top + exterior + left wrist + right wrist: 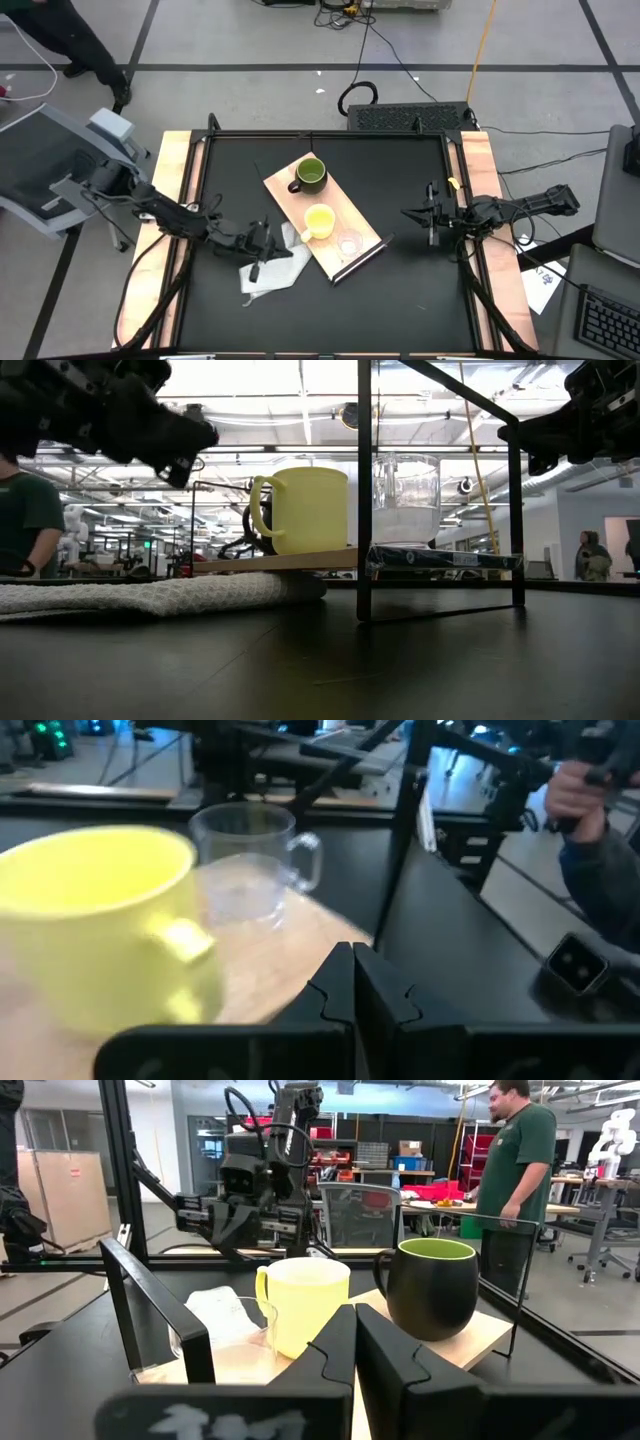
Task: Stack small to large cups/mugs on shelf
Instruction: Adjust all the mugs
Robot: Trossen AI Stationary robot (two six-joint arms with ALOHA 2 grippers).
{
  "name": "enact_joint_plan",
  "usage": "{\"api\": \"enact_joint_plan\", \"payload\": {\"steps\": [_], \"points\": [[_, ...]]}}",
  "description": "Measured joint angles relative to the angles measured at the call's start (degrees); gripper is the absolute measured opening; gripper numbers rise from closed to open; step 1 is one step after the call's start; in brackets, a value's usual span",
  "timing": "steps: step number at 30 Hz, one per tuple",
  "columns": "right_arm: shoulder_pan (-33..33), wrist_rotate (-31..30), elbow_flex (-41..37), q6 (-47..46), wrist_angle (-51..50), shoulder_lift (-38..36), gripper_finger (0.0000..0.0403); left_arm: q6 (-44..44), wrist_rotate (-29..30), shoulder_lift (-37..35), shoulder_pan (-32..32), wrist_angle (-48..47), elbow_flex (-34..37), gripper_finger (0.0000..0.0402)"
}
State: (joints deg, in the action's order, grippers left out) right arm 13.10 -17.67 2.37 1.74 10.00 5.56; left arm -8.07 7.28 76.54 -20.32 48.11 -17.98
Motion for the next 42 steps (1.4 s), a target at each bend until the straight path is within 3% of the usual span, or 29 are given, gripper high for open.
{"api": "enact_joint_plan", "payload": {"steps": [10,21,42], "points": [[0.0,0.0,0.0,-1.1,-0.1,0.0,0.0,0.5,-2.1,7.4,-0.2,-0.2,-6.4,0.0],[0.0,0.0,0.0,-0.9,-0.1,0.0,0.0,-4.3,6.5,11.5,-0.2,-0.2,-6.7,0.0],[0.0,0.0,0.0,-0.9,-0.4,0.1,0.0,-6.7,13.8,12.5,-0.2,-4.7,-9.6,0.0]]}}
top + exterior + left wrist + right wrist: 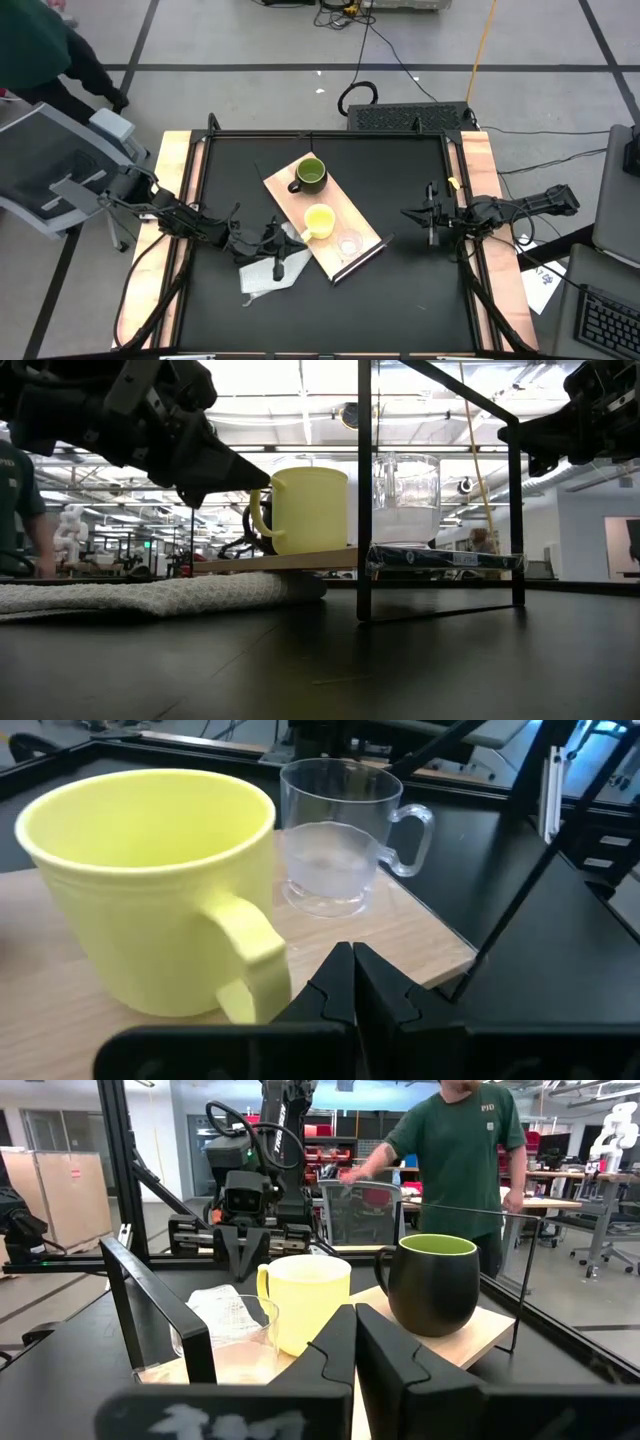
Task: Stack small to large cups/mugs on shelf
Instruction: Adjust all the mugs
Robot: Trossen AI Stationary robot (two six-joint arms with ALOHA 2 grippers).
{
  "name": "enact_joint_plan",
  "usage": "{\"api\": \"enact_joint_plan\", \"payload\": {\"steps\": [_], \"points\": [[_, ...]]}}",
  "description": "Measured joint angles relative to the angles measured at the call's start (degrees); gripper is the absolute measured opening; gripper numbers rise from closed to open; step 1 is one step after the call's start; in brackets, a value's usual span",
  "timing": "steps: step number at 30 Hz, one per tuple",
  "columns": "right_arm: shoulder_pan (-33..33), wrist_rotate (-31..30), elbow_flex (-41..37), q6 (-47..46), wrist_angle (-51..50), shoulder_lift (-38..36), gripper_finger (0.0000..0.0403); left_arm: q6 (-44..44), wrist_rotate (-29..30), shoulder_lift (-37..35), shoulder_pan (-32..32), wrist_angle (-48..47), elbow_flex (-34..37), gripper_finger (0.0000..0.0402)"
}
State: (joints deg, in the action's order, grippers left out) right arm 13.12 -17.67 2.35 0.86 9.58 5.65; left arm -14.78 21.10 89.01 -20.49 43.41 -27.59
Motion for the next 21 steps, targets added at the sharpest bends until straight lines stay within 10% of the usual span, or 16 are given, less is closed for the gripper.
{"api": "enact_joint_plan", "payload": {"steps": [21], "points": [[0.0,0.0,0.0,-0.2,0.0,0.0,0.0,-1.4,2.7,0.0,1.2,-2.1,0.0,0.0]]}}
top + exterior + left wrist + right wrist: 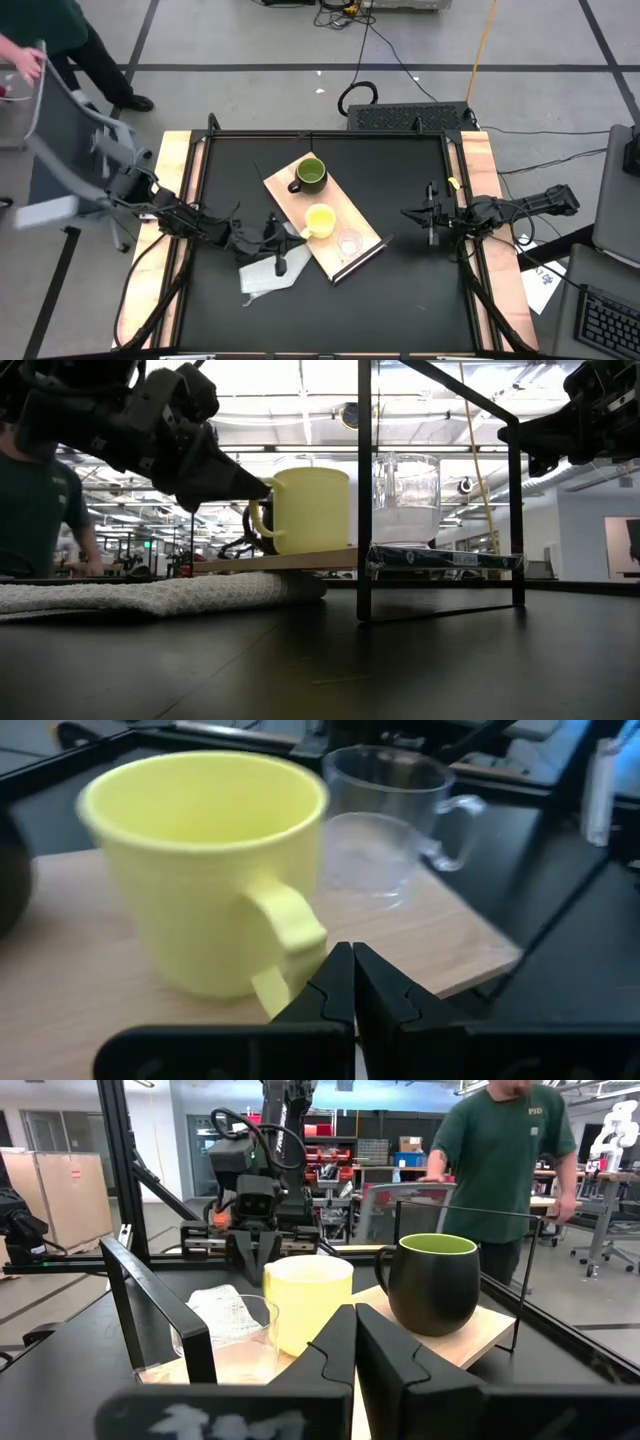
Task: Stack small to large cups/mugs on shelf
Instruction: Adjust all the mugs
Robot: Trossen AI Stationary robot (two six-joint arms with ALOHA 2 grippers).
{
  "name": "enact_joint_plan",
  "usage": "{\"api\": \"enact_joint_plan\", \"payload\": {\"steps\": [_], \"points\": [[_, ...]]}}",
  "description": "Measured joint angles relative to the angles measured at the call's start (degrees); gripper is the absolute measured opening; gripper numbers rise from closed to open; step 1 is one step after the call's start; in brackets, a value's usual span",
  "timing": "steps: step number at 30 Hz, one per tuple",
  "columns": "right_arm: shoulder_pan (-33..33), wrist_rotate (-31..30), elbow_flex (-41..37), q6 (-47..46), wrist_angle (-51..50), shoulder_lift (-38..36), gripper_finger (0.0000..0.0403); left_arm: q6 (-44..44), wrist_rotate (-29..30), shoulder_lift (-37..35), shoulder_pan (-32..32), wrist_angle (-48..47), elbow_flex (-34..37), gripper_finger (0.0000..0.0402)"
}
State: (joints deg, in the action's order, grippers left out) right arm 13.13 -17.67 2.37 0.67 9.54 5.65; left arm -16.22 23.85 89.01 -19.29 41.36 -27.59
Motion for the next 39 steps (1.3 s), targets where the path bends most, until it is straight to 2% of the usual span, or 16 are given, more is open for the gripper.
{"api": "enact_joint_plan", "payload": {"steps": [4,10,16,21,34,39], "points": [[0.0,0.0,0.0,-0.3,0.0,0.0,0.0,-1.0,2.3,0.0,0.2,-1.7,0.0,0.0],[0.0,0.0,0.0,-0.7,-0.1,0.0,0.0,-0.6,2.0,0.0,0.2,-1.4,0.0,0.0],[0.0,0.0,0.0,-0.7,-1.0,0.0,0.0,3.9,-3.7,0.0,-1.6,0.8,-1.4,0.0],[0.0,0.0,0.0,-0.7,-1.2,0.0,0.0,8.3,-3.9,0.0,-3.4,-1.1,-4.2,0.0],[0.0,0.0,0.0,-1.5,-2.9,0.0,0.0,10.1,3.9,-6.2,-5.2,-9.3,-4.9,0.0],[0.0,0.0,0.0,-1.5,-3.0,0.0,0.0,11.2,8.5,-7.7,-6.6,-10.9,-4.9,0.0]]}}
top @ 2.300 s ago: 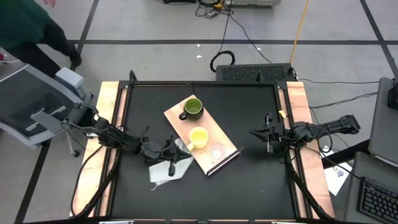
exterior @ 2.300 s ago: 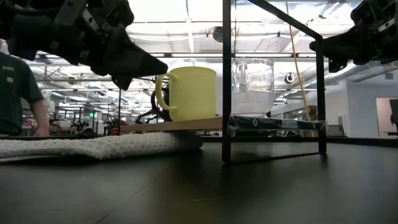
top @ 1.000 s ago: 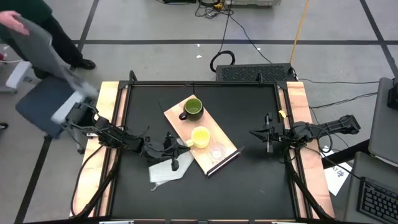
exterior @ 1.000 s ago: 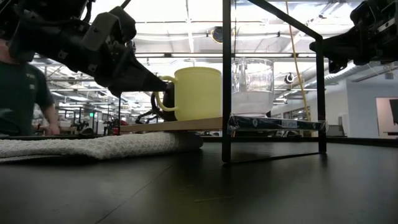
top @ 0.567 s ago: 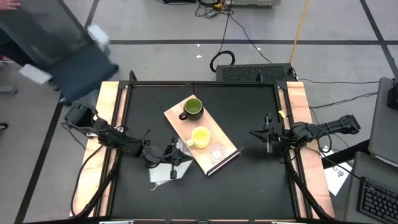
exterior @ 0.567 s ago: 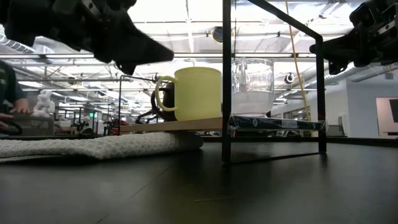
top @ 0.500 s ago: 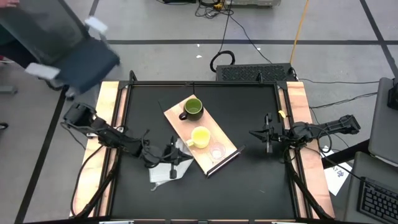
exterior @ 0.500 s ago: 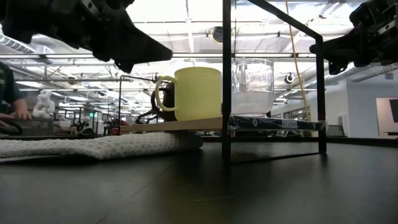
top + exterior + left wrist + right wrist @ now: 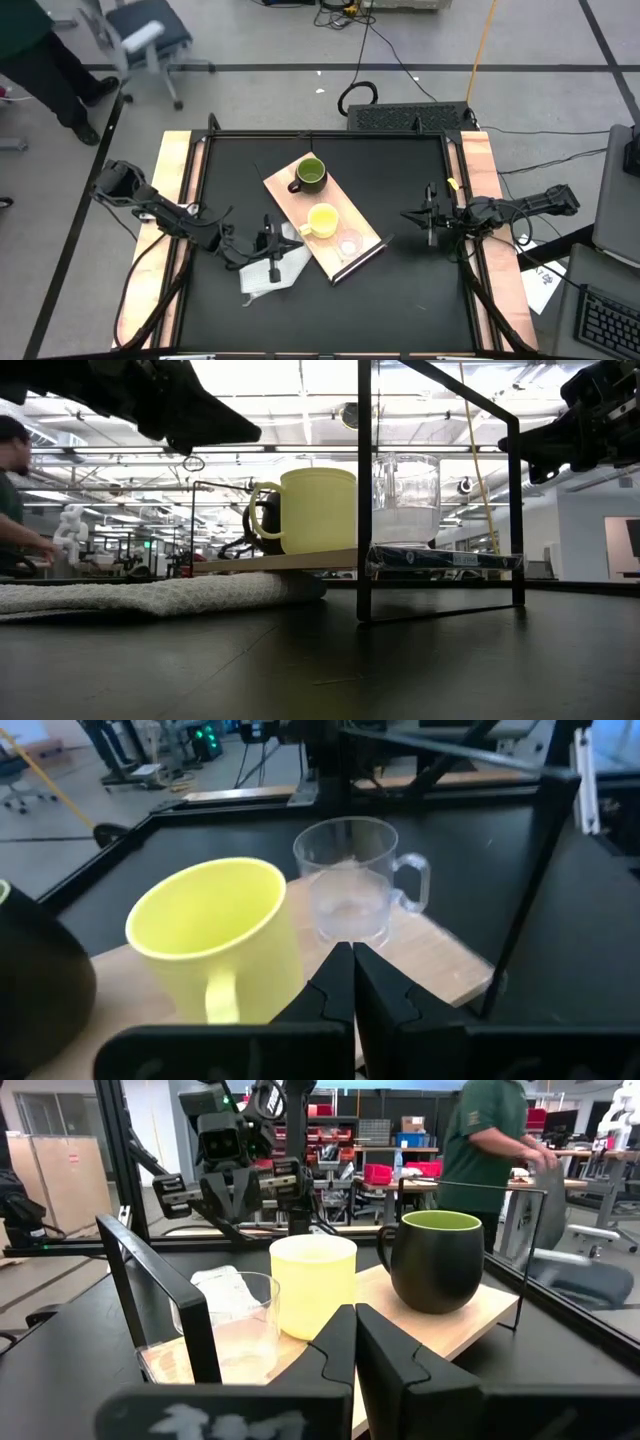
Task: Stack small to large cups/mugs on shelf
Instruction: Adjust all the mugs
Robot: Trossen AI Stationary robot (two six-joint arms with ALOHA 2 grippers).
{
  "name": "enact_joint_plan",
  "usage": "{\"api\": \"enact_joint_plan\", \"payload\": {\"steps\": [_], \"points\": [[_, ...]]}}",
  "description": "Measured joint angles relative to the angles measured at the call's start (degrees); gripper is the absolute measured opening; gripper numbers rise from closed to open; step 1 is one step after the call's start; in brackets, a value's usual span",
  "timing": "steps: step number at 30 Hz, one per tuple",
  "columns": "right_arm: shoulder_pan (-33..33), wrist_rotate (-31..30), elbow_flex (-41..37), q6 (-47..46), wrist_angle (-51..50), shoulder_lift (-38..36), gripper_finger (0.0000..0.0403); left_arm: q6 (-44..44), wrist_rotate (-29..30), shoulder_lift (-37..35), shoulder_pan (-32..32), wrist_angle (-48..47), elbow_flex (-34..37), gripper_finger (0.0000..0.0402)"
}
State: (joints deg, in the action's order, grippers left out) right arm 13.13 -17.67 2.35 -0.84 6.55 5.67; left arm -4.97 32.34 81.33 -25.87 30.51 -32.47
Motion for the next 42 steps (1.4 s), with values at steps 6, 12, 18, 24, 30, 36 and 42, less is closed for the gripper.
{"api": "enact_joint_plan", "payload": {"steps": [6,12,18,24,30,36,42], "points": [[0.0,0.0,0.0,0.3,0.1,0.0,0.0,-0.3,0.5,-0.6,-0.7,-1.1,0.0,0.0],[0.0,0.0,0.0,2.9,2.8,0.0,0.0,-1.4,0.5,-0.6,-0.7,-2.2,0.0,0.0],[1.2,0.2,0.0,5.0,5.9,0.0,0.0,-1.5,0.7,-0.6,-0.7,-2.0,0.0,0.0],[3.3,3.0,0.7,5.8,6.9,-0.2,0.0,2.1,7.0,-4.2,-4.0,-3.4,0.0,0.0],[7.2,3.0,2.7,6.1,5.8,-0.2,0.0,1.5,15.2,-12.5,-8.1,-11.3,0.7,0.0],[11.4,2.9,7.0,7.2,3.8,0.3,0.0,-2.3,16.8,-17.9,-9.2,-9.4,7.7,0.0],[16.9,2.7,10.5,7.3,5.6,6.4,0.0,-5.7,17.3,-20.5,-9.2,-1.2,15.6,0.0]]}}
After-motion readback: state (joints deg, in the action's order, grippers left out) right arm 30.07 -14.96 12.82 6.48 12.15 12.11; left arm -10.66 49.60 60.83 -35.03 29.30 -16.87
